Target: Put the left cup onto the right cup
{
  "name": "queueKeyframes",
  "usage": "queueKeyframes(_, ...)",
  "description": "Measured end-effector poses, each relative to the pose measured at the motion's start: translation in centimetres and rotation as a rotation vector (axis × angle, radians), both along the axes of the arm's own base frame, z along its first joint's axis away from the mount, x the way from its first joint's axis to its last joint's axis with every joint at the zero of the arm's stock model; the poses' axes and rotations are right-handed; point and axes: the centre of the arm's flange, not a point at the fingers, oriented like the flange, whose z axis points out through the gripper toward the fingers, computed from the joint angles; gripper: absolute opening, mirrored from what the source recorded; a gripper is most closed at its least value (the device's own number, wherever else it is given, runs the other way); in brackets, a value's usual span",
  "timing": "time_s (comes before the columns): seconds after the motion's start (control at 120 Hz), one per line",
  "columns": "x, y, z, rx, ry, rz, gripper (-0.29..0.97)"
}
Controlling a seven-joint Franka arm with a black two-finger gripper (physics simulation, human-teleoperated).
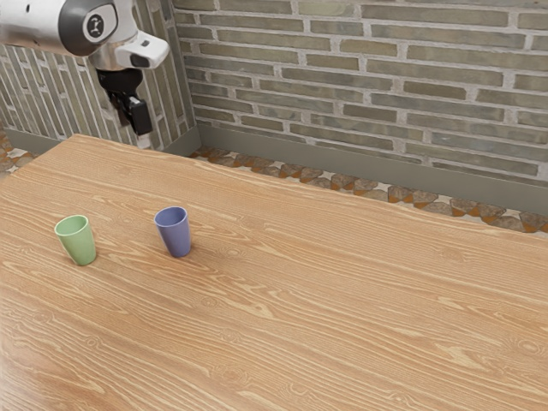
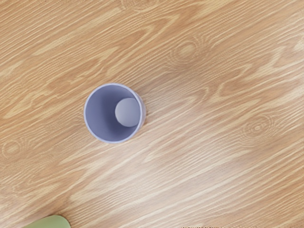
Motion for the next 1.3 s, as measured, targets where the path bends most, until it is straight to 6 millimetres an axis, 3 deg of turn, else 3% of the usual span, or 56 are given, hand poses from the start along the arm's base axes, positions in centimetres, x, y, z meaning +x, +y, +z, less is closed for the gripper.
queueKeyframes(0.142,0.1,0.2,-1.0,-0.007,0.019,-0.064,0.68)
queueKeyframes(0.392,1.0,3.3,-6.6,-0.037,0.047,-0.105,0.68)
queueKeyframes(0.7,-0.3,6.1,-11.4,-0.055,0.081,-0.137,0.68)
queueKeyframes(1.3,-1.4,12.0,-15.7,-0.038,0.099,-0.156,0.68)
